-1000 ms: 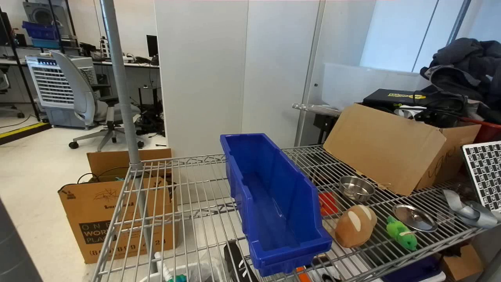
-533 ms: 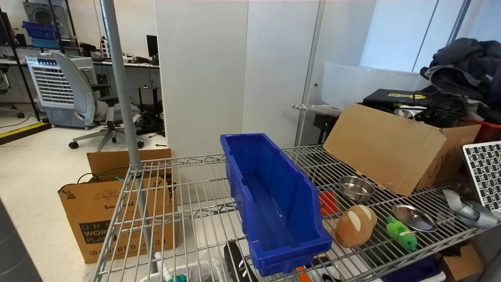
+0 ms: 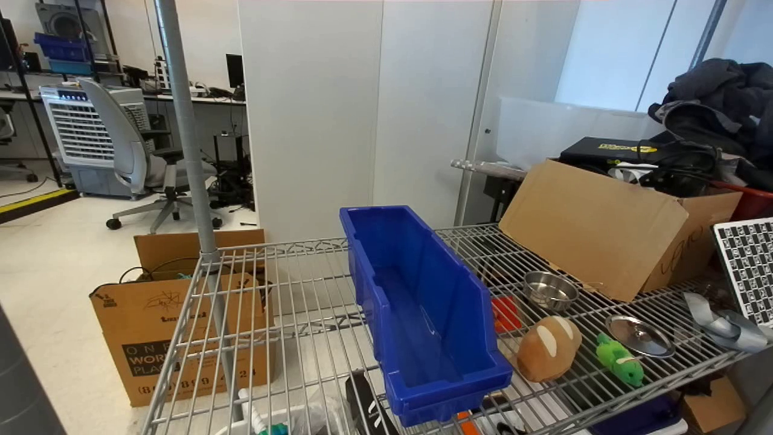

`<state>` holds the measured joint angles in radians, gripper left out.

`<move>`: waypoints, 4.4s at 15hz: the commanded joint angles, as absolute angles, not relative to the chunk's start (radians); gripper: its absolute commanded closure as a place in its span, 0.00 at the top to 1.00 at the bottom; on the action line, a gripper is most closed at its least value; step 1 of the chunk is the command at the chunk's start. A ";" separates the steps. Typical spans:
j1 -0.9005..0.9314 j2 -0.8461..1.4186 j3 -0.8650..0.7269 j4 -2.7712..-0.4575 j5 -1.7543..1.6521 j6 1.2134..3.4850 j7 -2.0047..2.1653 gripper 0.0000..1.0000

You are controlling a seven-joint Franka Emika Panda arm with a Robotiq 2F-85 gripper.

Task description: Cover the small pot with a lid

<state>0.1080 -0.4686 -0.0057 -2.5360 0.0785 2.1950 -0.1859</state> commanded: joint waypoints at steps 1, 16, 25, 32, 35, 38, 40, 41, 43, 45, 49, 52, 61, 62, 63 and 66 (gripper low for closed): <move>0.076 -0.385 -0.022 -2.518 0.056 2.225 -0.196 1.00; -0.079 0.212 -0.099 -2.300 -0.080 2.517 -0.098 1.00; -0.062 0.472 -0.110 -2.119 -0.159 2.521 -0.042 1.00; -0.052 0.613 -0.113 -2.028 -0.178 2.567 -0.042 1.00; -0.045 0.661 -0.116 -1.996 -0.176 2.599 -0.039 1.00; -0.040 0.701 -0.117 -1.968 -0.174 2.611 -0.040 1.00; -0.039 0.722 -0.116 -1.952 -0.172 2.610 -0.044 1.00; -0.040 0.730 -0.115 -1.946 -0.171 2.609 -0.046 0.97; -0.038 0.743 -0.115 -1.935 -0.170 2.611 -0.046 0.72; -0.037 0.749 -0.116 -1.928 -0.169 2.615 -0.046 0.63; -0.042 0.755 -0.114 -1.917 -0.164 2.608 -0.049 0.33; -0.043 0.752 -0.117 -1.918 -0.164 2.604 -0.047 0.09; -0.053 0.604 -0.095 -1.964 -0.146 2.553 -0.070 0.05; -0.051 0.590 -0.093 -1.954 -0.143 2.538 -0.063 0.05; -0.047 0.581 -0.092 -1.944 -0.143 2.525 -0.057 0.05; -0.034 0.591 -0.087 -1.891 -0.145 2.501 -0.036 0.05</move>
<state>-0.0479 0.5964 -0.0935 -1.9272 -0.1501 2.5382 -0.0592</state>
